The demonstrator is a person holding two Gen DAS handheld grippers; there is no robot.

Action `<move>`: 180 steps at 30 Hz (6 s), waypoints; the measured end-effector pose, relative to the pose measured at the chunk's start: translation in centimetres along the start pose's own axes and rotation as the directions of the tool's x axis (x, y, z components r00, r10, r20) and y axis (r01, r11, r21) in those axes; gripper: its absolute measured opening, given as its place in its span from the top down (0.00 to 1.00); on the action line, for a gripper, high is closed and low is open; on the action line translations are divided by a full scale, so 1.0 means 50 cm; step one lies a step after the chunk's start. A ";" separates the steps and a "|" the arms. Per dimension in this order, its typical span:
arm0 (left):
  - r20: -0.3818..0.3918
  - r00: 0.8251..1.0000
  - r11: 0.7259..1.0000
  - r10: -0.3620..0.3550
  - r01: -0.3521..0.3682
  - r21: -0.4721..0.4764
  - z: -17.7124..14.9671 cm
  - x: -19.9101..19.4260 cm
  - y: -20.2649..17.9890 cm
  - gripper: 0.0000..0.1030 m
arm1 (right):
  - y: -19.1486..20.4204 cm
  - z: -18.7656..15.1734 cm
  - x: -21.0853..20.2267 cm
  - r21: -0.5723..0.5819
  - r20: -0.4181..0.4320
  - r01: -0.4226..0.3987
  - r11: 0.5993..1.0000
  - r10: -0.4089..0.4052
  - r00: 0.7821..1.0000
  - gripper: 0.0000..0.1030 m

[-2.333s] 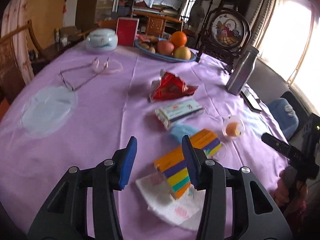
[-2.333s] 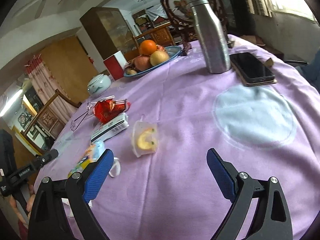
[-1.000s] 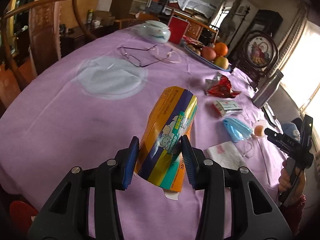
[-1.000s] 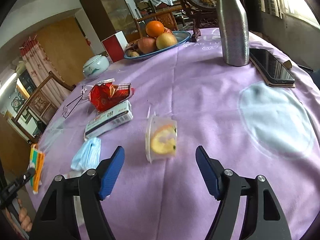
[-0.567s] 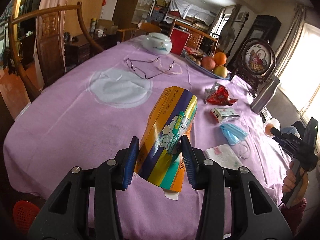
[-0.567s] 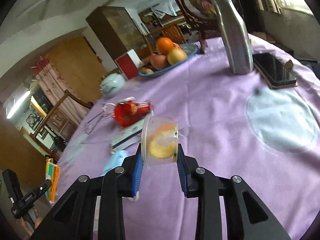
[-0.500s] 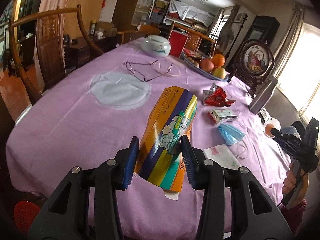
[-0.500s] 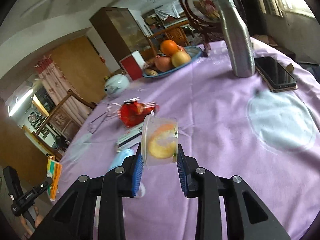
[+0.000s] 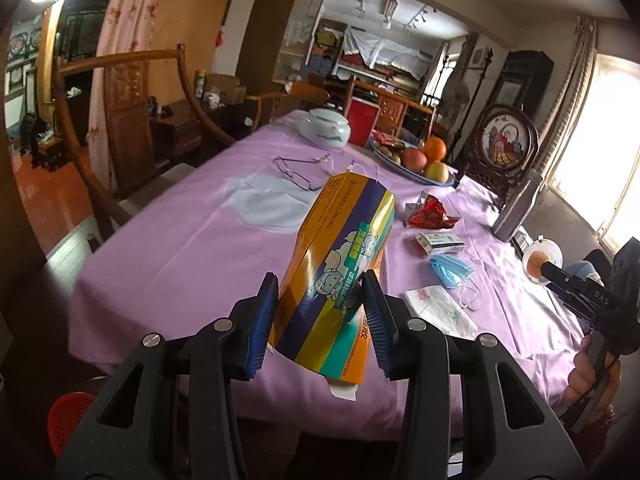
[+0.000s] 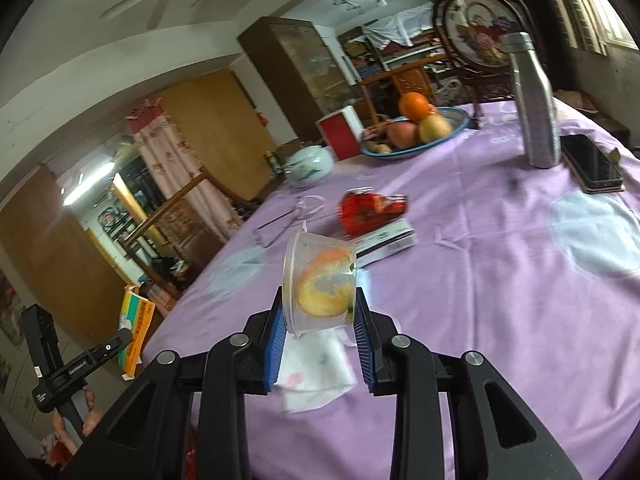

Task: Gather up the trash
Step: 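Carry the tissue pack and lemon cup to the red basket and release them, then move both tools back over the table toward the medicine box and mask, then grasp the blue face mask with the right tool while the left tool grasps the white medicine box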

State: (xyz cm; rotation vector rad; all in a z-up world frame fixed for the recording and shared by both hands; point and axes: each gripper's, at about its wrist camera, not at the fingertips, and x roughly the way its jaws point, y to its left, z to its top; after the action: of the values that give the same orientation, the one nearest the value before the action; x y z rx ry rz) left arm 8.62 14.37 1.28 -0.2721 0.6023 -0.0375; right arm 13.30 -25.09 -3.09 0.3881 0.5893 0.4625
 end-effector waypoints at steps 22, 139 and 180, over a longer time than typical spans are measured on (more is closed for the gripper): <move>-0.001 0.971 0.963 0.237 -0.236 -0.128 -0.175 -0.243 0.286 0.58 | 0.340 -0.132 0.029 -0.184 -0.190 -0.246 0.952 0.211 0.959 0.69; -0.179 0.980 0.989 0.087 -0.064 0.132 0.015 0.211 -0.108 0.07 | -0.041 0.050 0.266 -0.117 -0.283 0.060 0.991 -0.091 0.955 0.21; -0.416 0.909 0.880 0.009 0.191 0.436 0.040 0.649 -0.429 0.06 | -0.303 0.117 0.161 0.122 -0.144 0.293 0.948 -0.275 0.950 0.53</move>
State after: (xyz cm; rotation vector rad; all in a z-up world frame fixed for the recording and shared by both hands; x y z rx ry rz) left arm 37.45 -9.53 -9.49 0.1902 0.9751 -0.3387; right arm 27.33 -34.73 -9.28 0.4038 0.7910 0.1676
